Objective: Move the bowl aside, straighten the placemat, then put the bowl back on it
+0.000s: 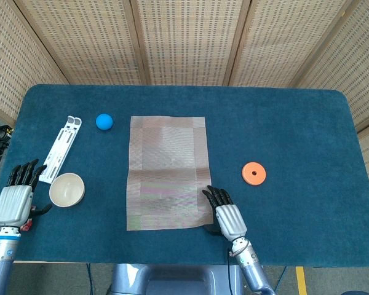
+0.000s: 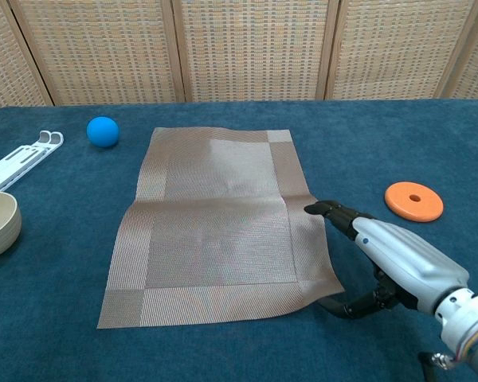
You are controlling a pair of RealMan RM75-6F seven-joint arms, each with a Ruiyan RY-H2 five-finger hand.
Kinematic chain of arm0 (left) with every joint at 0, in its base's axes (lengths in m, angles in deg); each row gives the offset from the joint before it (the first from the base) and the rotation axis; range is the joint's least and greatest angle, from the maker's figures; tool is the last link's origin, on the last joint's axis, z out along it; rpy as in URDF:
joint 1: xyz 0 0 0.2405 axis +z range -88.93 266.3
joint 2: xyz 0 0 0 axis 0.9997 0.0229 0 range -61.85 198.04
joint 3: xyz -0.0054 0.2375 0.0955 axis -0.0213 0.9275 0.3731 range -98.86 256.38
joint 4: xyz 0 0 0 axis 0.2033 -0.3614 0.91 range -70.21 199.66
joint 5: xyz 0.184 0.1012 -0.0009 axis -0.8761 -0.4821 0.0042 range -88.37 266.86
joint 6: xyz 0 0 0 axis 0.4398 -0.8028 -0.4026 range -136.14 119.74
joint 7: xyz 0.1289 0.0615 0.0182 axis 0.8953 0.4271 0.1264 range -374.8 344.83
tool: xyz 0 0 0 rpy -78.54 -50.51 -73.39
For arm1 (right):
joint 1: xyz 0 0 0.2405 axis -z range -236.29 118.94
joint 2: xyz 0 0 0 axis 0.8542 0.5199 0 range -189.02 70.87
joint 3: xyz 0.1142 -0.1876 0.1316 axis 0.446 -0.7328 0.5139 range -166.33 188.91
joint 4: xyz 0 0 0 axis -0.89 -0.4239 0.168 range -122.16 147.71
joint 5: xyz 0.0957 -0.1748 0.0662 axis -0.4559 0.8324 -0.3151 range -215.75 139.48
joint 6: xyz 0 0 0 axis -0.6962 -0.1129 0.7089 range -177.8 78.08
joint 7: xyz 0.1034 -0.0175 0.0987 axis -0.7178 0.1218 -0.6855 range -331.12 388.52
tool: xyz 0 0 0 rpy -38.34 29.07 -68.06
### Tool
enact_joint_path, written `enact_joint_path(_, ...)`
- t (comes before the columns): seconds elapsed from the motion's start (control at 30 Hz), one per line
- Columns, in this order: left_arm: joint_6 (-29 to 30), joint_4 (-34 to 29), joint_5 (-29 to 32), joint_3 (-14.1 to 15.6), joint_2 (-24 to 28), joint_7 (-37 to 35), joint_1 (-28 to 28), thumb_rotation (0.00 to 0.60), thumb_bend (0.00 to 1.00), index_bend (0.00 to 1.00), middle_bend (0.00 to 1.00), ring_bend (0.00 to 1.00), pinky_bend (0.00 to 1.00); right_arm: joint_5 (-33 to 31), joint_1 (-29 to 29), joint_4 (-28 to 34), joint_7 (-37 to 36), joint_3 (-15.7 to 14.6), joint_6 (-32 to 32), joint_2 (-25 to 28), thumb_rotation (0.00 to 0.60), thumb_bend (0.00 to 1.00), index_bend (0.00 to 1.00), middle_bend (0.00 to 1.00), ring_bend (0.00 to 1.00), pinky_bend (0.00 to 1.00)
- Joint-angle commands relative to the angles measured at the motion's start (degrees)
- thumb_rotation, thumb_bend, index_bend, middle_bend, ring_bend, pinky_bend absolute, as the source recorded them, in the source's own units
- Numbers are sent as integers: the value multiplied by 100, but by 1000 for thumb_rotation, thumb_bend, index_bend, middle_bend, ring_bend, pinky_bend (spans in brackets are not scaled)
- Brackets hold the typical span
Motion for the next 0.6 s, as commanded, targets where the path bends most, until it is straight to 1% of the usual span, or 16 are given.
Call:
enact_joint_path(0.03,-3,-5,-1,0,4,-9,1,600,111,104,0,0,0,237,26,-116,-494,-30,-181,-20,600,521,0,0,0,0)
enact_joint_path(0.13,-14,-16,-5,3,15,-44,2,600,111,105,0,0,0,216,13,-227,-561,-38,-127,-38,600,574,0,0,0,0)
enact_joint_path(0.23,-23,-10,-2,-1,22,-80,2,600,111,105,0,0,0,174,3,-239,-754,10,-98,-48,600,573,0,0,0,0)
enact_joint_path(0.3,-39,-6,6,-3,20,-98,-1,600,111,105,0,0,0,240,3,-300,-916,67,-213,-97,600,566,30,0,0,0)
enact_joint_path(0.37,-50,-3,12,-5,21,-103,-4,600,111,106,0,0,0,303,6,-397,-1026,95,-315,-156,600,556,140,0,0,0)
enact_joint_path(0.47,-56,-4,17,-8,19,-107,-5,600,111,106,0,0,0,371,9,-523,-1121,107,-415,-225,600,539,272,0,0,0)
enact_joint_path(0.6,-58,-2,25,-12,14,-106,-6,600,110,106,0,0,0,406,23,-668,-1171,114,-503,-306,600,514,383,1,0,0)
